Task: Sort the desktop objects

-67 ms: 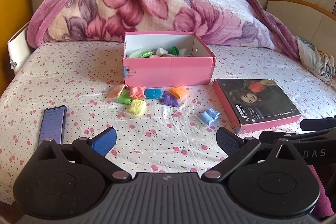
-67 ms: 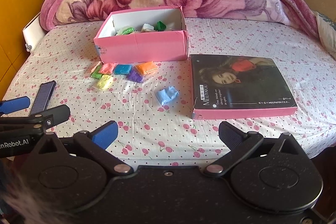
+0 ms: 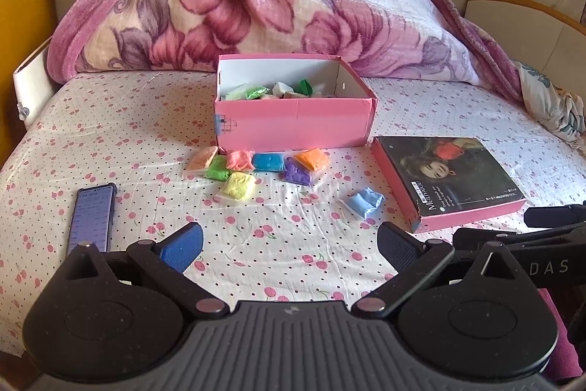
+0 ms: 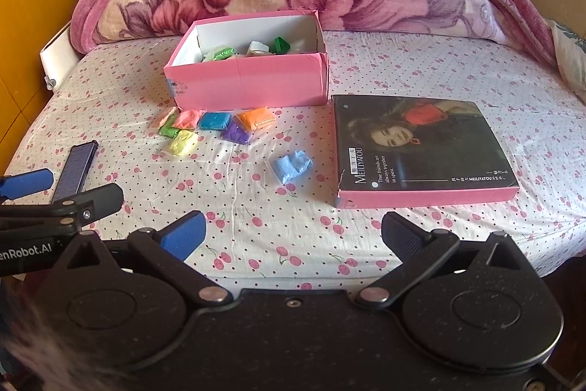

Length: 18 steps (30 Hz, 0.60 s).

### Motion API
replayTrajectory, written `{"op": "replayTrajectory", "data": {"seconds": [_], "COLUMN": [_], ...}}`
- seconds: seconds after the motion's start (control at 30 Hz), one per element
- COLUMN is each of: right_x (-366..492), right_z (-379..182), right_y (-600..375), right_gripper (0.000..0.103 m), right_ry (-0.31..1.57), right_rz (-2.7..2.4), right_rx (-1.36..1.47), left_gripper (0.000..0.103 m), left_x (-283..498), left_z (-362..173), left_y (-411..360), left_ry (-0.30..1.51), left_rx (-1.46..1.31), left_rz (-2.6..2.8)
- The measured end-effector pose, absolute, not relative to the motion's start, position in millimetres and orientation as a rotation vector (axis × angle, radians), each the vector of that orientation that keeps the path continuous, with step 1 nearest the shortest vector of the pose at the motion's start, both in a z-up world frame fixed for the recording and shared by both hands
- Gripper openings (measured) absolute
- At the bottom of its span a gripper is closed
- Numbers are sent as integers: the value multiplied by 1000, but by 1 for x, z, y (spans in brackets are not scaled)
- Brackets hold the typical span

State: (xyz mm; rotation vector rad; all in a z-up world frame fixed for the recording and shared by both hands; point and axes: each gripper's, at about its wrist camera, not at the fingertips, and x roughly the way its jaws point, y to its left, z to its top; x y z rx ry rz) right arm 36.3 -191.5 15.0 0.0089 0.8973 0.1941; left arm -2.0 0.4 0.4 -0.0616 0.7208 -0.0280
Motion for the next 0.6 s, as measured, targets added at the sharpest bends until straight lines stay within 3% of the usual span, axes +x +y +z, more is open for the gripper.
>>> {"op": "replayTrajectory", "data": {"seconds": [0.6], "right_x": [36], "right_z": [10], "right_y": [-192], "right_gripper": [102], "right_ry": [900], "right_rz": [194], "right_rx": [6], "left_gripper": [102], "left_x": [-1], "left_z": [0], "left_y": [0], "left_ry": [744], "left_rx": [-55], "left_rz": [-23]}}
